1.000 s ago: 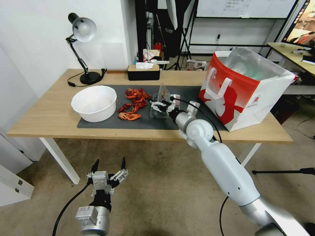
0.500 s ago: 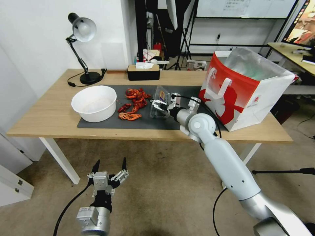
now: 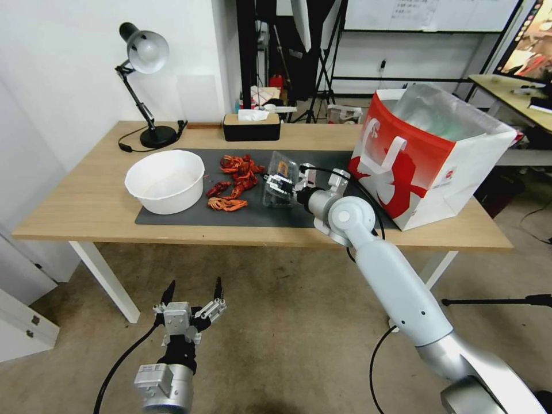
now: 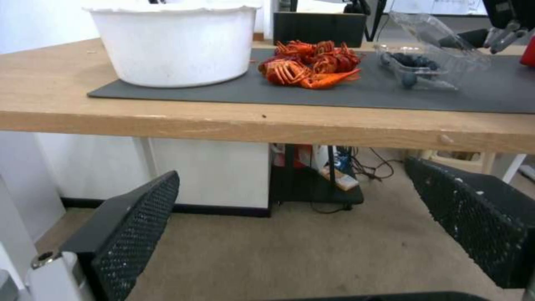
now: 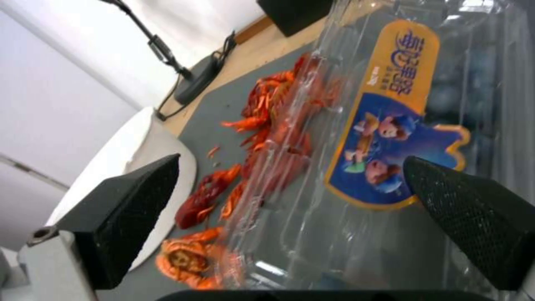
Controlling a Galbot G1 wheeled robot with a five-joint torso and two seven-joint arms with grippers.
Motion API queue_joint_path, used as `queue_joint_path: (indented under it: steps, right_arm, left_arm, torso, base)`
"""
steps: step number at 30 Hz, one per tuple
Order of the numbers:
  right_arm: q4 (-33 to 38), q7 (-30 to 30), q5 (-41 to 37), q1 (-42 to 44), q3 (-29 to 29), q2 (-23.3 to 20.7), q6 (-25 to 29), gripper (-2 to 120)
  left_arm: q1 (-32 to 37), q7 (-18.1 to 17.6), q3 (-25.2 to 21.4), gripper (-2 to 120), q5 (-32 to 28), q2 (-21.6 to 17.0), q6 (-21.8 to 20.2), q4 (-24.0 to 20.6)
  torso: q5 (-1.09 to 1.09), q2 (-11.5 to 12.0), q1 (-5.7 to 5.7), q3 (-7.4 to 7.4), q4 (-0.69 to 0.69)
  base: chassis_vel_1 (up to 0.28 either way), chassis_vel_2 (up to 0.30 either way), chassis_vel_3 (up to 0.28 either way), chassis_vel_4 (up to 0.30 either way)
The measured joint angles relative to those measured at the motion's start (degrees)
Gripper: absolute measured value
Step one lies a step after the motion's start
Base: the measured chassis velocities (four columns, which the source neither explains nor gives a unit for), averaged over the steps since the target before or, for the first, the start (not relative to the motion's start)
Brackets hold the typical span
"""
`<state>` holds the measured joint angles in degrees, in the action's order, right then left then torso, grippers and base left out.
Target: Close the takeout container lid, then place the container into the takeout bag.
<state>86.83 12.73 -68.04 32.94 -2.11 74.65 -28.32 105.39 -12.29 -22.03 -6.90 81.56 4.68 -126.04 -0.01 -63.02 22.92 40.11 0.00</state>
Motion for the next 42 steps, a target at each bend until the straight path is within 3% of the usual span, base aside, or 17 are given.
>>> queue_joint_path:
  steps: [10, 17, 42]
  right_arm:
    - [-1.31, -1.46, 5.59, -0.32, 1.91, 0.31, 2.81, 100]
    - [-2.37, -2.68, 7.11, -0.43, 2.30, 0.46, 4.44, 90]
    - [-4.10, -1.91, 13.62, -0.27, 3.28, 0.39, 5.39, 0]
  left_arm:
    - [0.09, 0.02, 0.12, 100, 0.10, 0.02, 0.07, 0.00]
    - [0.21, 0.04, 0.12, 100, 0.14, 0.02, 0.14, 0.05]
    - [-0.03, 0.06, 0.00, 100, 0.19, -0.47, 0.16, 0.23]
  torso:
    - [0.01, 0.00, 0.00, 0.00, 0.00]
    - [0.01, 0.00, 0.00, 0.00, 0.00]
    - [0.00, 0.00, 0.00, 0.00, 0.00]
  base:
    - [0.000, 0.000, 0.000, 0.000]
    - [0.000, 0.000, 0.000, 0.000]
    - [0.000, 0.000, 0.000, 0.000]
